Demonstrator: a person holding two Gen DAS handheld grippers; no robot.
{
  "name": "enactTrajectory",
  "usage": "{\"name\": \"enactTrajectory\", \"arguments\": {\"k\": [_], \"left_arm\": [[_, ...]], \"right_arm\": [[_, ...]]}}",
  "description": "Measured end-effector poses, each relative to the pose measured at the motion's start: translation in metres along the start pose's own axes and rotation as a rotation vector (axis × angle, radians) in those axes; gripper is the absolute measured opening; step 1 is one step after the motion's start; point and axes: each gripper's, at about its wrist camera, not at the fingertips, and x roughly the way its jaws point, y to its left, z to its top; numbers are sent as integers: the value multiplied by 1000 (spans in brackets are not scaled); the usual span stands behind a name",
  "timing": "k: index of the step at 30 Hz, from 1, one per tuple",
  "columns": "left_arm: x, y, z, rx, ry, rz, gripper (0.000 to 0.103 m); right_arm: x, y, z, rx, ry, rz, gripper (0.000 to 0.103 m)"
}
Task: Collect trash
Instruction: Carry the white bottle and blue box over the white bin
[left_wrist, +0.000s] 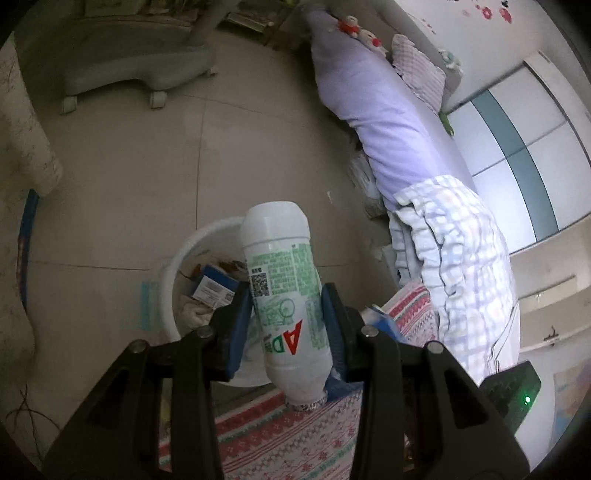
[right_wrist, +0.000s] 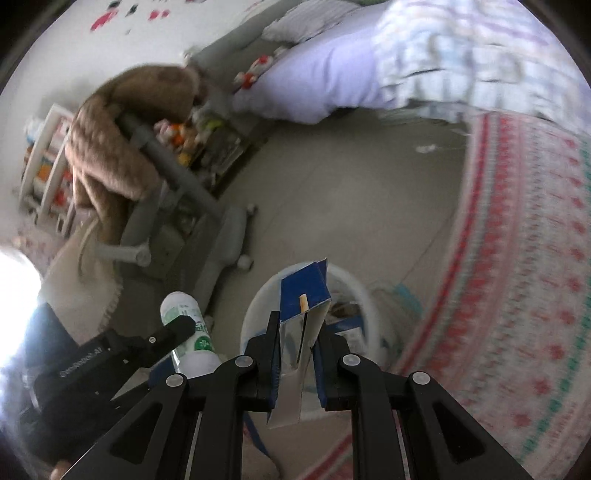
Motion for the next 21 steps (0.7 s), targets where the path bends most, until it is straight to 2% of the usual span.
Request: {"name": "enactTrajectory", "arguments": {"k": [3,6,9,10,17,18,19,21], "left_arm": [[2,0,1,-6,-10,15,40],[11,5,6,-19,18,-2,40],[18,13,12,-42,45,-15,40],[18,15,13,-46,47,-15,40],[23,12,14,-5,80,2,41],[25,9,13,8,89,17,47],[25,9,13,11,91,31,58],[18,13,14,-8,54,64,65]], "right_arm": [[24,16,-4,-40,32,-49,20],[42,18,-6,-31,75,-61,25],[42,14,-6,-32,66,-101,41],[39,10,-6,-31,55,-108,50],[12,-15,-10,16,21,-100,53],[9,-18,-11,24,19,-96,53],[6,-21,-12,31,18,-92,53],[-1,-24,-14,34,16,-92,53]]}}
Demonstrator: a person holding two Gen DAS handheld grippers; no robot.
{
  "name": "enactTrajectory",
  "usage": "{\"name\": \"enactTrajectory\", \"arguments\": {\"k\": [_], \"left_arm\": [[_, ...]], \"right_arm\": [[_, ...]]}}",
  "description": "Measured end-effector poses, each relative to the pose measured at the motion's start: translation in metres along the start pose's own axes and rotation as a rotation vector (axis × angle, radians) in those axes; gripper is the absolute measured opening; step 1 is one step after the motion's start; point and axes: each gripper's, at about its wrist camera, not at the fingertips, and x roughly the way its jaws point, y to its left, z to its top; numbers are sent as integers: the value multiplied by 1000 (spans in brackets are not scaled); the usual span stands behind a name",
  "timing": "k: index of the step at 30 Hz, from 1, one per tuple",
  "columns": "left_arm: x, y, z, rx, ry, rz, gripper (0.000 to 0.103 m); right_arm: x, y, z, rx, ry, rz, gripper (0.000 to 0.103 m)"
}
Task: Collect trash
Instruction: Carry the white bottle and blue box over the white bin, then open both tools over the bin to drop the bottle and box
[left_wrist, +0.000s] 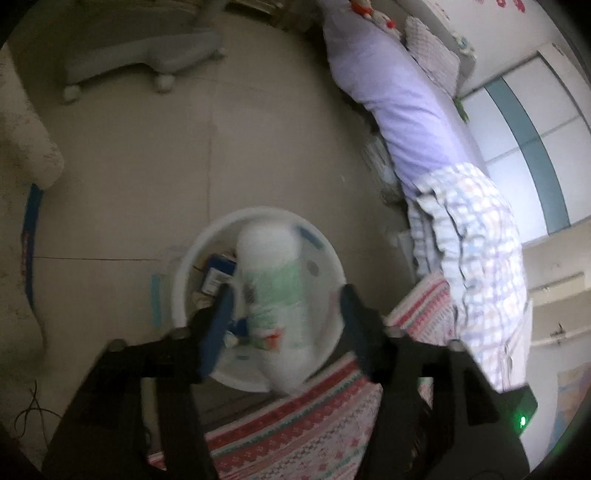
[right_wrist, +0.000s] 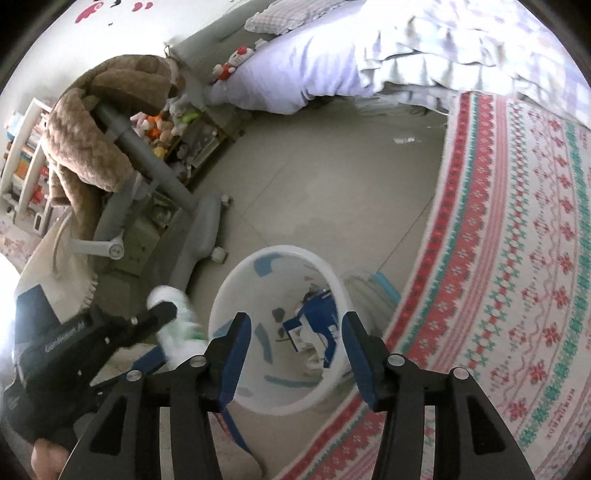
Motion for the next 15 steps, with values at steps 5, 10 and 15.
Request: {"name": "enactTrajectory", "arguments": {"k": [5,10,15], "left_arm": [[-10,12,4,-44,-48,37,66],[-24,14,-1,-106,-99,25,66],[-44,-13,-20,-46,-190,41,66]], "right_arm": [[-27,-13,-8,1,-20,2,53],[-65,-32,-20,1,-47,-2,53],[-102,-51,-32,11,-65,-20,53]]}}
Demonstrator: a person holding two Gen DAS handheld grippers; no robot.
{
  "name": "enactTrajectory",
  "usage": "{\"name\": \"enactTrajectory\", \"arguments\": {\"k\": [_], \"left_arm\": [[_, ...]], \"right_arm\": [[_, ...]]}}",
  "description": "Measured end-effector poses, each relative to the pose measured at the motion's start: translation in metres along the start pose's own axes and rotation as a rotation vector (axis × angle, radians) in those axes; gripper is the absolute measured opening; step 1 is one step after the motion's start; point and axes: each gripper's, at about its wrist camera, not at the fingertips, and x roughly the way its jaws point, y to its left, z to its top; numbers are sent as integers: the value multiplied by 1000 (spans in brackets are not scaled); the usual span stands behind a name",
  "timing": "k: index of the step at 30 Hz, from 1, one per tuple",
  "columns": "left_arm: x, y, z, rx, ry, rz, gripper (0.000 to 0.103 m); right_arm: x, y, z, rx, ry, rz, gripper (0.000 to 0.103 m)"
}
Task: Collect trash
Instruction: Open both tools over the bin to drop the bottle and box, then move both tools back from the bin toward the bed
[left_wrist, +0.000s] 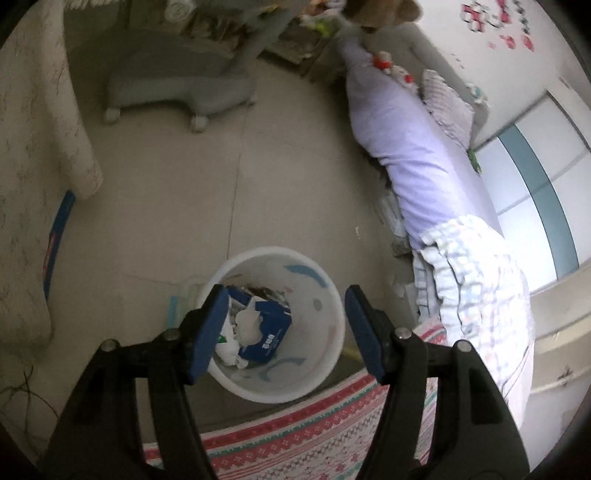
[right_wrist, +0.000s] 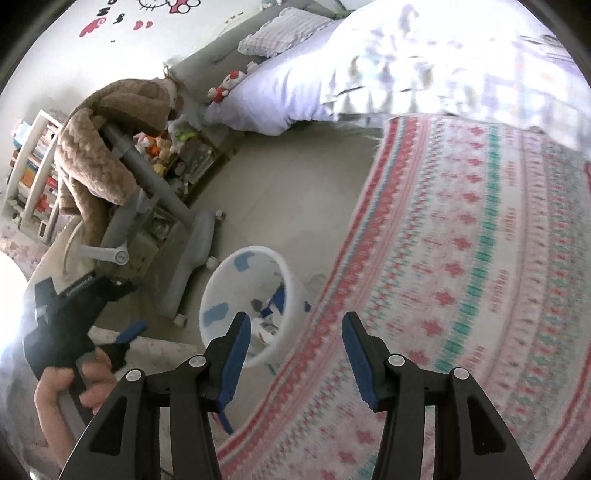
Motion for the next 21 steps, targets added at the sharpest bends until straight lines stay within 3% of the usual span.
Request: {"name": "enactTrajectory", "arguments": {"k": [10,15,21], "left_arm": [[-11,-88,-85,365,117,-140,70],[-24,-136,-150,587,178,-238,70],[-26,-177,-221,761,275,-279,70]], "right_arm": [[-96,-70,-26,54,-46,-91,56],[-163,-123,-39,138,-146,-144,58],[-230,-194,-54,316,-299,-137,60]]}}
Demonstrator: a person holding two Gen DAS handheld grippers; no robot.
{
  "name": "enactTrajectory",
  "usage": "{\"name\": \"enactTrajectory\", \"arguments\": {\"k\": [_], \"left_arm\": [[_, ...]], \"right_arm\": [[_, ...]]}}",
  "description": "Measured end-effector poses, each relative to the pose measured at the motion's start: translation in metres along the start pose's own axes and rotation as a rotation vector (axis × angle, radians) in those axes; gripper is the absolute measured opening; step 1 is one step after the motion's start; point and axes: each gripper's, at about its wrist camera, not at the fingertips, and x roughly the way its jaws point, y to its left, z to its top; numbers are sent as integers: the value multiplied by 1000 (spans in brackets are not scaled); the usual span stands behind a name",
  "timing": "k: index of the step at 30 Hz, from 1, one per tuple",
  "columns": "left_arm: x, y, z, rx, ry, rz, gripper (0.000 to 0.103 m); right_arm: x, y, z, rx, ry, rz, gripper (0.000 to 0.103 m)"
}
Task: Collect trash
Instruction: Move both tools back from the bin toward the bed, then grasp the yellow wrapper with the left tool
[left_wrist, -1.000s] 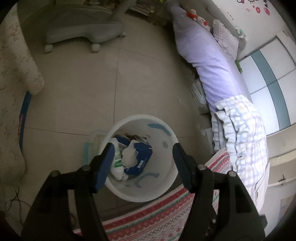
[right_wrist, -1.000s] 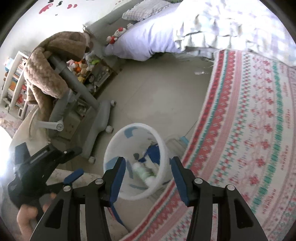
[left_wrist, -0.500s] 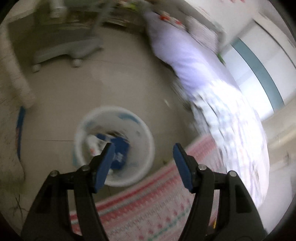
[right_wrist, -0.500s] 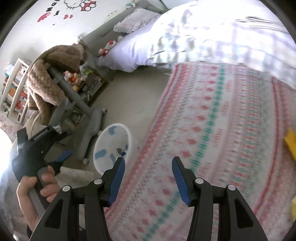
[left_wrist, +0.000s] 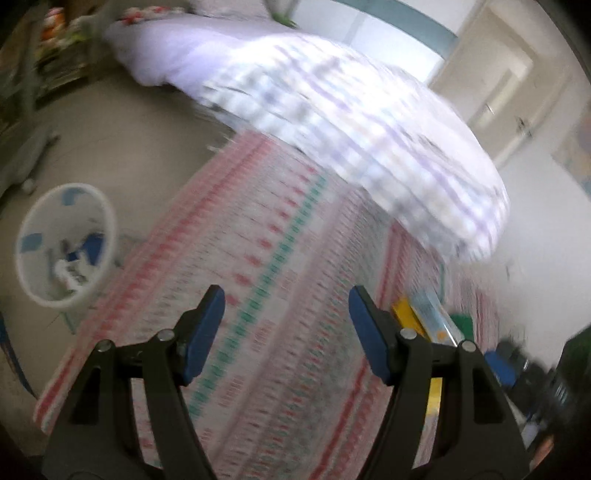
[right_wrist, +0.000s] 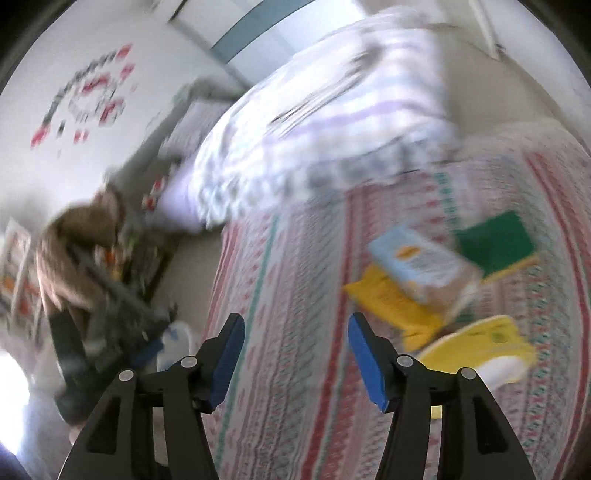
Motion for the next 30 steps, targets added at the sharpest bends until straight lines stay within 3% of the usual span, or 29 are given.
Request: {"name": "enactTrajectory", "arguments": {"k": [5,8,11,12,17,20,26,29,30], "left_arm": [[19,-53,-22,105,88,-70,70],[35,-87,-37,171,126,-108,70],[57,-109,-46,210,178,-120,70],[69,-118,-49,217,209,-121,70],[108,-134,-53,147,305,-182,70],[126,-135,-53,99,318,-174,70],[150,-130,-56,-8,334,-270,69],[153,-133,-58,-21,333,-307,56],[153,-136,-60,-14,331,-301,46]], "right_arm": [[-37,-48,22,97,-103,-50,60],[-48,-71,28,143,-119,-59,61],[-48,-91,29,145,-124,-194,61],[-46,-95,30,155,-114,-201,61],[-45,-116,36,202,-93,-211,61],[-46,-127,39,234,-91,-205,61],[-38,-126,43,202,-72,-226,61],[-30,-118,45,164,-63,-233,61],[-26,-115,45,142,-55,-241,61]]}}
